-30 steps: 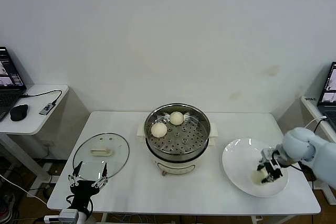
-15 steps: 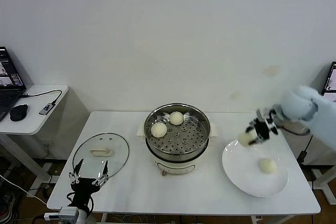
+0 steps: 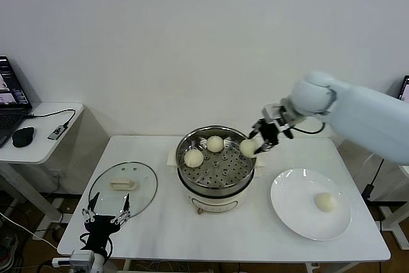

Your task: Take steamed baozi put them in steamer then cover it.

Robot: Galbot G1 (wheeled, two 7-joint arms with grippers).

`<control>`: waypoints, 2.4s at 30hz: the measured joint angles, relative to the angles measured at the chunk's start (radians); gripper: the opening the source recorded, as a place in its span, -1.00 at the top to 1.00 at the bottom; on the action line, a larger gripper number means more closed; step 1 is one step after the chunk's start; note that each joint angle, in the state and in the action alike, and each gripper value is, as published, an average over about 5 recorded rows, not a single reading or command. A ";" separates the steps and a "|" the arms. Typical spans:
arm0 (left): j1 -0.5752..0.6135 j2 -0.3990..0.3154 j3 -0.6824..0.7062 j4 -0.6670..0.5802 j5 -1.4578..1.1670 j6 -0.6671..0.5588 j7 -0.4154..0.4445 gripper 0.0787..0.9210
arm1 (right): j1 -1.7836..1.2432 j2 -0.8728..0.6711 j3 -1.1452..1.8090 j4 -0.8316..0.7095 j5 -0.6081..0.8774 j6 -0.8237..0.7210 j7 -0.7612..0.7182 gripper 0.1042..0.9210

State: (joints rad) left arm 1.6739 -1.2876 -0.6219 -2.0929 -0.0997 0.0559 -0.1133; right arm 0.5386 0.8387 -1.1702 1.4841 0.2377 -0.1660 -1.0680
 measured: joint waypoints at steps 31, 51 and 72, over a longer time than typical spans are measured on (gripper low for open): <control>-0.004 -0.012 -0.019 0.000 -0.019 -0.008 -0.005 -0.77 | 0.015 0.370 -0.193 -0.153 -0.181 0.411 -0.018 0.03; -0.014 -0.021 -0.006 0.002 -0.013 -0.006 -0.006 -0.77 | 0.031 0.337 -0.199 -0.114 -0.230 0.488 -0.029 -0.59; -0.008 0.001 -0.009 -0.004 -0.016 -0.007 -0.003 -0.77 | 0.104 -0.037 -0.111 0.084 -0.097 0.010 -0.049 -0.76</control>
State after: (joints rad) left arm 1.6655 -1.2870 -0.6304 -2.0972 -0.1155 0.0486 -0.1168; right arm 0.6425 0.8021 -1.2813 1.5684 0.1408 -0.1560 -1.1174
